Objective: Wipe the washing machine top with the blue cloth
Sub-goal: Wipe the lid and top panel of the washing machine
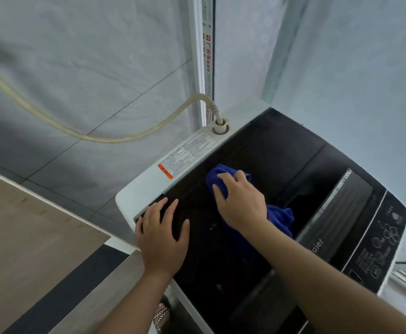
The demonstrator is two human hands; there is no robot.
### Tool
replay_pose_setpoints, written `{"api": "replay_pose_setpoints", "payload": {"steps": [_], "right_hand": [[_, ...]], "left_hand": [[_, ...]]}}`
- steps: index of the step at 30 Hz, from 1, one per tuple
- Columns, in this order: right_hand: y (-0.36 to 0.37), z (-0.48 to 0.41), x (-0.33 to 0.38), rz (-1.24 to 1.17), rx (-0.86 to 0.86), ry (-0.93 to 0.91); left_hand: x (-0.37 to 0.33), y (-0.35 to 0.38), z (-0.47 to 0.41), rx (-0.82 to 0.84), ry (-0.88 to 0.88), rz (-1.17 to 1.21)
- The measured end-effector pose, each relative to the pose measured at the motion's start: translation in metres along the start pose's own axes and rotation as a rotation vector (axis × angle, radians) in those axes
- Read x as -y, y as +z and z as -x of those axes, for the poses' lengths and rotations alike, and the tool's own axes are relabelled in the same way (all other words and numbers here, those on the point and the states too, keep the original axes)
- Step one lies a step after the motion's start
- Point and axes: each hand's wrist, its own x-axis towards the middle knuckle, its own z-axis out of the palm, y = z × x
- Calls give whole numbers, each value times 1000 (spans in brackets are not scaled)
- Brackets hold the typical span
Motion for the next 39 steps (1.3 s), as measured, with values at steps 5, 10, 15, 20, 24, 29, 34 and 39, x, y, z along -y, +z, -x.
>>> {"api": "replay_pose_setpoints", "payload": {"steps": [5, 10, 15, 20, 24, 29, 34, 39], "right_hand": [[25, 69, 31, 22, -48, 30], [29, 56, 37, 66, -153, 147], [34, 24, 62, 50, -236, 369], [58, 79, 95, 60, -192, 336], [64, 80, 101, 89, -220, 372], [61, 32, 103, 101, -287, 445], [61, -6, 107, 84, -294, 456], [77, 33, 138, 66, -248, 337]], "left_hand": [[1, -5, -2, 52, 55, 23], [35, -26, -24, 159, 219, 101], [80, -30, -79, 136, 397, -3], [91, -25, -89, 176, 453, -2], [92, -25, -87, 165, 429, 37], [94, -24, -91, 186, 439, 25], [100, -23, -97, 211, 479, 28], [114, -30, -100, 384, 460, 215]]}}
